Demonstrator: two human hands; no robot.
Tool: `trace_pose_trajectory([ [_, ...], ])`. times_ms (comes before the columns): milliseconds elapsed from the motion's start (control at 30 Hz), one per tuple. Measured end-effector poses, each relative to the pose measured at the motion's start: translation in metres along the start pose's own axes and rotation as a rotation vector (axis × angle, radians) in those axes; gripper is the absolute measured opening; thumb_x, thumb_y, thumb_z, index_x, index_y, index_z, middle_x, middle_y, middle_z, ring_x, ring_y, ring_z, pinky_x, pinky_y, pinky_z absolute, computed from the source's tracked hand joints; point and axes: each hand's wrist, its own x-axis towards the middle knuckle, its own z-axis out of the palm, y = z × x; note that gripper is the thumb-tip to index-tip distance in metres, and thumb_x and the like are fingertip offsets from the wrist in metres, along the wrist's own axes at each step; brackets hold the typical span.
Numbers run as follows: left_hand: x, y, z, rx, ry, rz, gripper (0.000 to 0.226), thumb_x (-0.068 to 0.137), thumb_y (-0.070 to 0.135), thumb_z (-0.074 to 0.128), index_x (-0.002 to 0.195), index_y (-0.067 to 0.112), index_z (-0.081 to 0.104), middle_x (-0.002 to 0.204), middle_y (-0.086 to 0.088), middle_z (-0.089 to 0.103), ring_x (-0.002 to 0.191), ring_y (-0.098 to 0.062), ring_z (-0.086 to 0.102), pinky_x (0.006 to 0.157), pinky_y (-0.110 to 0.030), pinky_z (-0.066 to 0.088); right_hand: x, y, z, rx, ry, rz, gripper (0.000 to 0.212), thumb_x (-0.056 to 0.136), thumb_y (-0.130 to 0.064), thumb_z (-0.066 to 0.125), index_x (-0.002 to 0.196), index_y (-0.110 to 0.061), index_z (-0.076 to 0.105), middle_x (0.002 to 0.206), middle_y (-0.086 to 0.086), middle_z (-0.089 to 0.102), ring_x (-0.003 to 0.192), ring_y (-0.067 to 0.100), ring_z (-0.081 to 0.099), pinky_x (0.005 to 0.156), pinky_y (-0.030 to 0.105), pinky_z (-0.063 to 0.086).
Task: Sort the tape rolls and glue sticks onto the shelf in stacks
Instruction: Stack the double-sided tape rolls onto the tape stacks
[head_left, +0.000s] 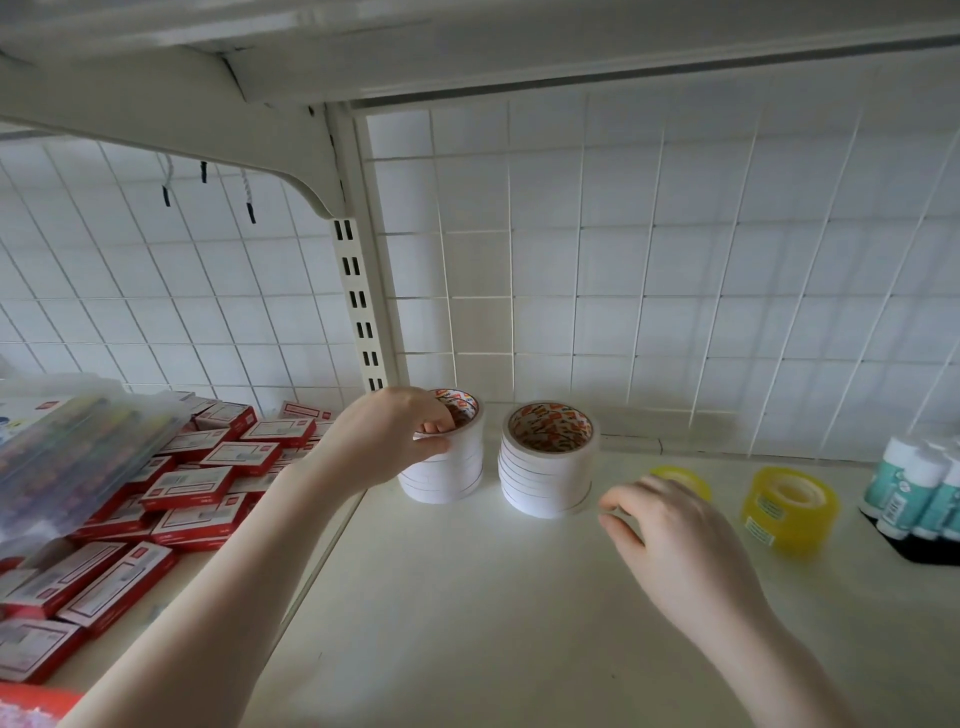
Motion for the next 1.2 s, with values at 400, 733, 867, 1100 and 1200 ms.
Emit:
trace_pose_trajectory([
  [400, -0.0013, -0.007, -0.0037, -0.087, -0.044, -0.013, 0.011, 0.084, 0.026, 0.065, 0.095, 0.024, 0.069, 0.088, 0.014, 0.062, 0.083, -0.006, 0.056, 0.079, -0.026, 0.046, 0.0001, 0.0026, 0.0019, 0.01, -0.016, 0.004, 0.025, 0.061, -0.007, 0.082, 0.062, -0.019, 0.06, 0.059, -0.003, 0.053, 0.056, 0.024, 0.054, 0.042, 0.031, 0.038],
  [733, -0.0006, -0.0052, -0.0037, -0.091, -0.042, 0.003, 0.01, 0.086, 0.025, 0.063, 0.092, 0.021, 0.069, 0.085, 0.012, 0.062, 0.08, -0.005, 0.055, 0.078, -0.025, 0.046, 0.0, 0.0032, 0.0012, 0.03, -0.033, 0.005, 0.025, 0.061, -0.006, 0.082, 0.062, -0.019, 0.061, 0.061, -0.004, 0.054, 0.057, 0.025, 0.055, 0.042, 0.032, 0.04],
  [867, 0.0006, -0.0048, -0.0027, -0.095, -0.035, -0.001, 0.009, 0.086, 0.026, 0.063, 0.09, 0.022, 0.07, 0.083, 0.013, 0.062, 0.078, -0.005, 0.056, 0.078, -0.027, 0.047, -0.0007, 0.0035, -0.001, 0.025, -0.041, 0.017, 0.026, 0.06, -0.006, 0.082, 0.061, -0.02, 0.06, 0.06, -0.004, 0.053, 0.056, 0.024, 0.055, 0.042, 0.029, 0.038],
  [1100, 0.002, -0.0052, -0.0011, -0.116, -0.038, -0.005, 0.008, 0.087, 0.025, 0.062, 0.089, 0.023, 0.069, 0.081, 0.012, 0.064, 0.078, -0.005, 0.056, 0.077, -0.025, 0.047, -0.001, 0.0019, -0.0044, -0.01, -0.08, 0.043, 0.028, 0.059, -0.008, 0.083, 0.059, -0.023, 0.06, 0.059, -0.006, 0.052, 0.055, 0.021, 0.054, 0.043, 0.023, 0.029],
  [1200, 0.0023, -0.0052, -0.0012, -0.118, -0.051, -0.001, 0.007, 0.087, 0.026, 0.062, 0.089, 0.023, 0.068, 0.081, 0.013, 0.063, 0.078, -0.004, 0.056, 0.077, -0.026, 0.047, -0.0014, 0.0018, -0.005, -0.015, -0.089, 0.048, 0.028, 0.06, -0.008, 0.083, 0.059, -0.023, 0.06, 0.059, -0.005, 0.052, 0.055, 0.021, 0.053, 0.043, 0.023, 0.029],
])
